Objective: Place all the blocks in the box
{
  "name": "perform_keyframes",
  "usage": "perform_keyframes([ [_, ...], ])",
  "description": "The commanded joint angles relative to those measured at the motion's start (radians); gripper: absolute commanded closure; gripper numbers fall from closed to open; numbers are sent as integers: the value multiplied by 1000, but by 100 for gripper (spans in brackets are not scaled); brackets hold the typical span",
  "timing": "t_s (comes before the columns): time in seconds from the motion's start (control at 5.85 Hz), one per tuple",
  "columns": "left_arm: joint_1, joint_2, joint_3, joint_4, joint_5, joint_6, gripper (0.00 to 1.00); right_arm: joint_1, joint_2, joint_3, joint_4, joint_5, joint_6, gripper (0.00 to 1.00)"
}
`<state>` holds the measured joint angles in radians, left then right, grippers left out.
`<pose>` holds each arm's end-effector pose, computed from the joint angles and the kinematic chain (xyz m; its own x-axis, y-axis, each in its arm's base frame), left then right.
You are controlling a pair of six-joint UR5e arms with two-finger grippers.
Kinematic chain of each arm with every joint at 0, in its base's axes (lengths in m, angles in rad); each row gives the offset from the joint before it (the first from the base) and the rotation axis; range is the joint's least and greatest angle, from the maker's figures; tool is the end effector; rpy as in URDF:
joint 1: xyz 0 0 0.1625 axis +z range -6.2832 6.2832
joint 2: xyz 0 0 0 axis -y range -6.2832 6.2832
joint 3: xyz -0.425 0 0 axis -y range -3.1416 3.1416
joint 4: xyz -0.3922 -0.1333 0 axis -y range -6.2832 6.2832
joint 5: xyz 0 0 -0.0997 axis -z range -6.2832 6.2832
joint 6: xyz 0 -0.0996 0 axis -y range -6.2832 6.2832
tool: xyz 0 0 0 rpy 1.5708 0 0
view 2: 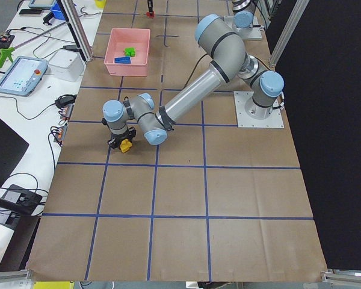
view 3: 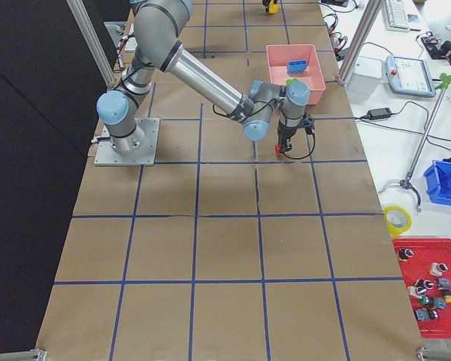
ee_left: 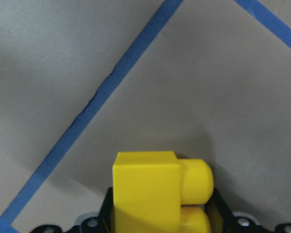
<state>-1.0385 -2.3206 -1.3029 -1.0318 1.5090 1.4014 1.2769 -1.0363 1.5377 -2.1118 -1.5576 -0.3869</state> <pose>0.2566 -0.7104 0.1982 -0.6447 0.7630 -0.0458 0.7640 0.6413 -0.0704 -0.0635 -0.6745 0.2441 -0.9957 -0.0931 0.0027 -0.0931 0.9948 -0.0416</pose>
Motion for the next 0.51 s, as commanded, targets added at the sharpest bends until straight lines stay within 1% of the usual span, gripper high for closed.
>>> perform_keyframes([
  [0.0, -3, 50, 95, -64, 3, -79, 94, 69, -25, -179, 227, 125, 16, 93],
  [0.17, -5, 88, 175, -196, 3, -176, 94, 126, -16, -252, 274, 175, 114, 92],
  [0.34, -11, 116, 244, -321, -4, -306, 94, 197, -2, -296, 271, 297, 238, 91],
])
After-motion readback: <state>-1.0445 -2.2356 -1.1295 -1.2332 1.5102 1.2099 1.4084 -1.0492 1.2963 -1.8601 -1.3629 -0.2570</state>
